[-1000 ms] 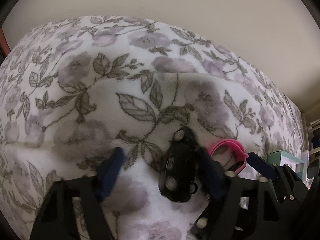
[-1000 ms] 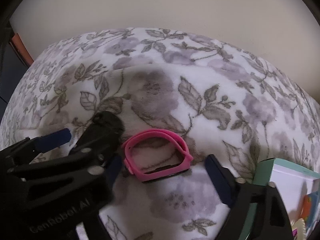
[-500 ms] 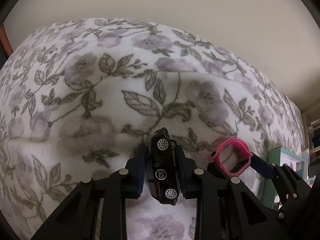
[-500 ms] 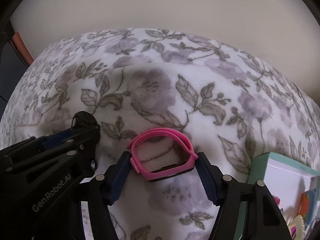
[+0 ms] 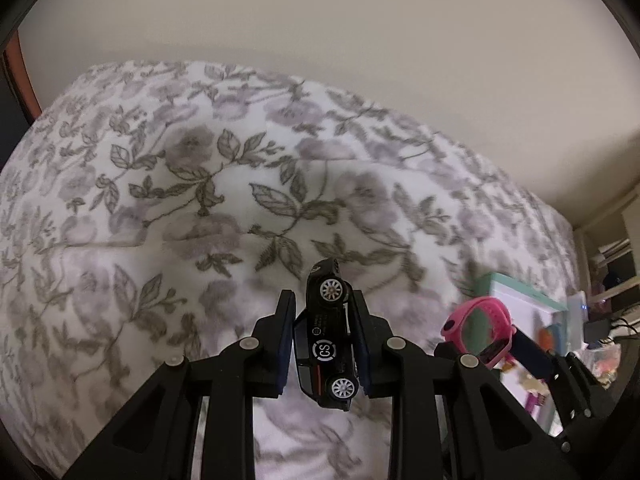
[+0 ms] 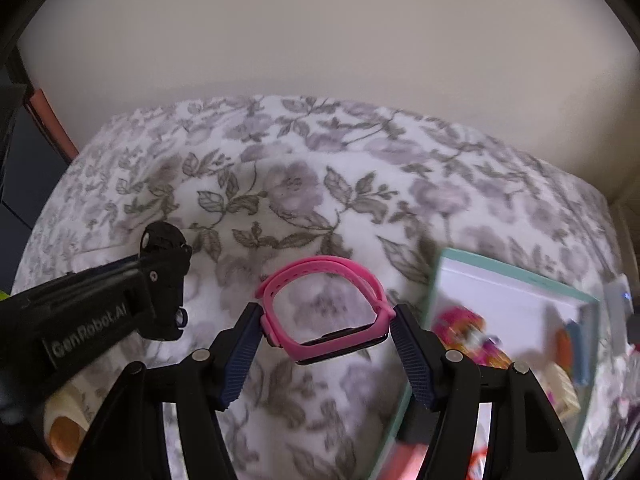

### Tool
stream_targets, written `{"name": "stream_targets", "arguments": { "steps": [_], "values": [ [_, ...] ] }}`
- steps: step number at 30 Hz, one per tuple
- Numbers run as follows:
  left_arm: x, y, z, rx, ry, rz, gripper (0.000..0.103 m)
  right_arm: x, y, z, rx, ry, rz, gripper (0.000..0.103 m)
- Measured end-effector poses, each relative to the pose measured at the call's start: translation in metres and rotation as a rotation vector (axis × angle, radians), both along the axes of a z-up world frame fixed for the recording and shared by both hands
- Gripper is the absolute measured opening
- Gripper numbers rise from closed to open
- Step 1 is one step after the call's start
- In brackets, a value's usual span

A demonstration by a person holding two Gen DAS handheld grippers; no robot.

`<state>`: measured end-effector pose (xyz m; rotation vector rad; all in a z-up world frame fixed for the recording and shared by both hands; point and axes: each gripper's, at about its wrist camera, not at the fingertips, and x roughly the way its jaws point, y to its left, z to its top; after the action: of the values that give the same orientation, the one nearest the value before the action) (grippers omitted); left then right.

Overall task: Organize rigid objects
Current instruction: 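Carry the toy car and pink watch band over the white tray with both grippers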

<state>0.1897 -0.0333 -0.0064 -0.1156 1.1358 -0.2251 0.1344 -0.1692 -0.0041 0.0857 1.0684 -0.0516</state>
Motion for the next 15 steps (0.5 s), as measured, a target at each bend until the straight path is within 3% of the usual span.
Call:
{"name": "stream_targets", "arguments": {
  "steps": [7, 15],
  "values": [
    [-0.052, -0.016, 0.041, -0.022, -0.064, -0.049, 0.028, -0.054, -0.02, 0.034, 0.032, -0.03, -0.068, 0.069],
    [-0.11, -0.05, 0.067, -0.029, -0.123, -0.137, 0.028, -0.113, -0.053, 0.048, 0.065, -0.051, -0.157, 0.069]
  ]
}}
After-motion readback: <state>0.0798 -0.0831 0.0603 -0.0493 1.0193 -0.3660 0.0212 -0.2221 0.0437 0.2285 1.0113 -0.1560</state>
